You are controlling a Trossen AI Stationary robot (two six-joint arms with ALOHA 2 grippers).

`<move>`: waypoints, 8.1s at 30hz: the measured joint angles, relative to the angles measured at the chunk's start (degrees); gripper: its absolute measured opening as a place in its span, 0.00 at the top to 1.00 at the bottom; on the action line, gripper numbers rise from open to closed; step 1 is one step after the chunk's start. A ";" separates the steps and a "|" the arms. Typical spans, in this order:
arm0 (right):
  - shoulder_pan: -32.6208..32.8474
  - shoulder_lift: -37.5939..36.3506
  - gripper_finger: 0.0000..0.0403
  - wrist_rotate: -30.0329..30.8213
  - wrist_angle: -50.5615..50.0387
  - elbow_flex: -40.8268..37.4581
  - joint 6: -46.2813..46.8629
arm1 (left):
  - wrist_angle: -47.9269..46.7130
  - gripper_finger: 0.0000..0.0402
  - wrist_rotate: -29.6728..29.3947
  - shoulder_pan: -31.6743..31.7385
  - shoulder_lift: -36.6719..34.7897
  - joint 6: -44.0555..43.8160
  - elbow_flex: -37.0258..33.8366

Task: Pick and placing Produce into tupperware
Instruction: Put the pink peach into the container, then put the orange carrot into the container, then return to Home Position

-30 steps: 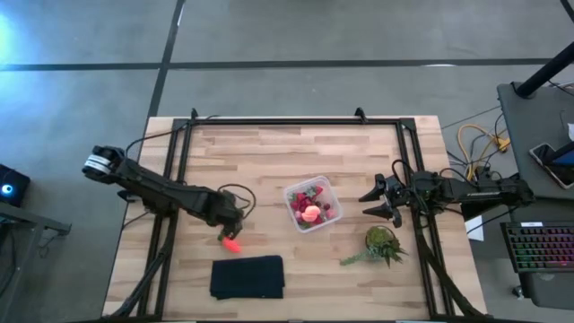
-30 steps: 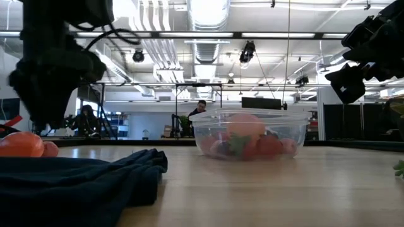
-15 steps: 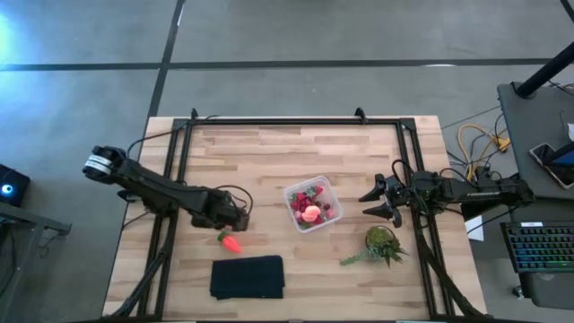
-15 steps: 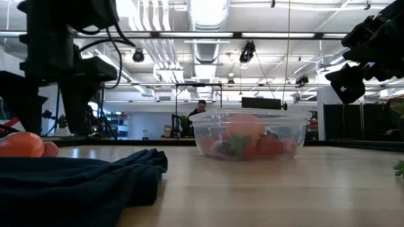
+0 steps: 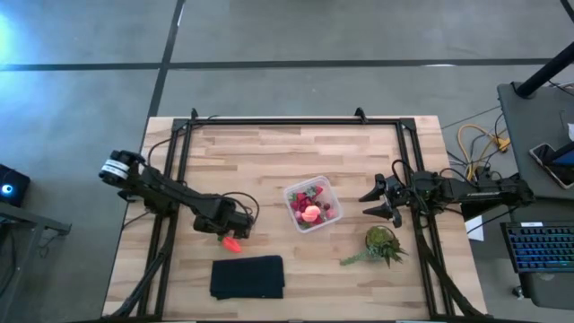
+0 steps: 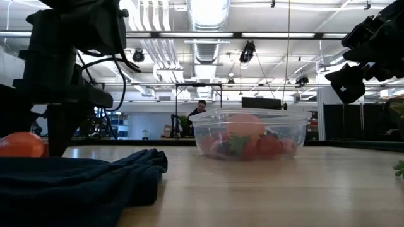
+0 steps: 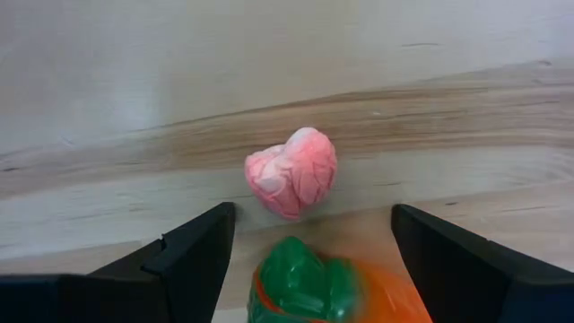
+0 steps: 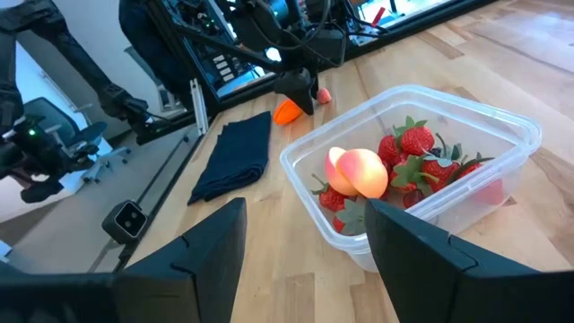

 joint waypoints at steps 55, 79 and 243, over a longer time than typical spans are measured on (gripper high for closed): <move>-0.02 0.00 0.46 0.01 0.00 0.00 0.00 | -0.75 0.77 -9.56 1.10 -1.75 9.68 6.67; -0.02 0.07 0.46 0.00 -0.02 0.07 0.00 | 36.48 0.56 -1.32 18.91 17.92 53.39 28.23; -0.02 0.07 0.46 0.00 -0.03 0.00 0.00 | 24.46 0.40 -9.45 5.23 -18.27 67.55 16.49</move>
